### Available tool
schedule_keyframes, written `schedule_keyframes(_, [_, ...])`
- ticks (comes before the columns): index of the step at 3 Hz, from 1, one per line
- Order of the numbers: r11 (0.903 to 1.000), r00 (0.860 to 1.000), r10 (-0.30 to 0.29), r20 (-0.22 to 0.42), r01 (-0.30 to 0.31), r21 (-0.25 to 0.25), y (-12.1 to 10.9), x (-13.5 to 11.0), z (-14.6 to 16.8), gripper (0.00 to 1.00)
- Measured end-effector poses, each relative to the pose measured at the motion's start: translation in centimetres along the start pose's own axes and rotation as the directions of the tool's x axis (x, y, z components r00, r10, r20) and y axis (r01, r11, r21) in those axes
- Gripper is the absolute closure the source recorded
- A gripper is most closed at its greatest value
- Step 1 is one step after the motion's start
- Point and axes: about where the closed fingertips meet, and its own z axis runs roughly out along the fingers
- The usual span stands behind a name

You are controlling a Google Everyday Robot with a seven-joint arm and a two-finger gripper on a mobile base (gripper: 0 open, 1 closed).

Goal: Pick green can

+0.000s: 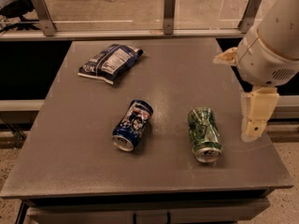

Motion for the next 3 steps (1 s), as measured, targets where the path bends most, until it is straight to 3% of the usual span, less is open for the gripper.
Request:
schedule_keyframes(1, [0.9840,0.977,-0.166,0.136,0.173,-0.043,-0.3,-2.0,2.7,0.00])
schedule_keyframes(2, [0.9673,0.956,-0.243,0.166,0.251,-0.033,-0.3,-2.6,3.0,0.00])
schedule_keyframes(3, [0.9248,0.925,-0.365,0.109,0.374,-0.072,-0.3,-1.6,4.5,0.00])
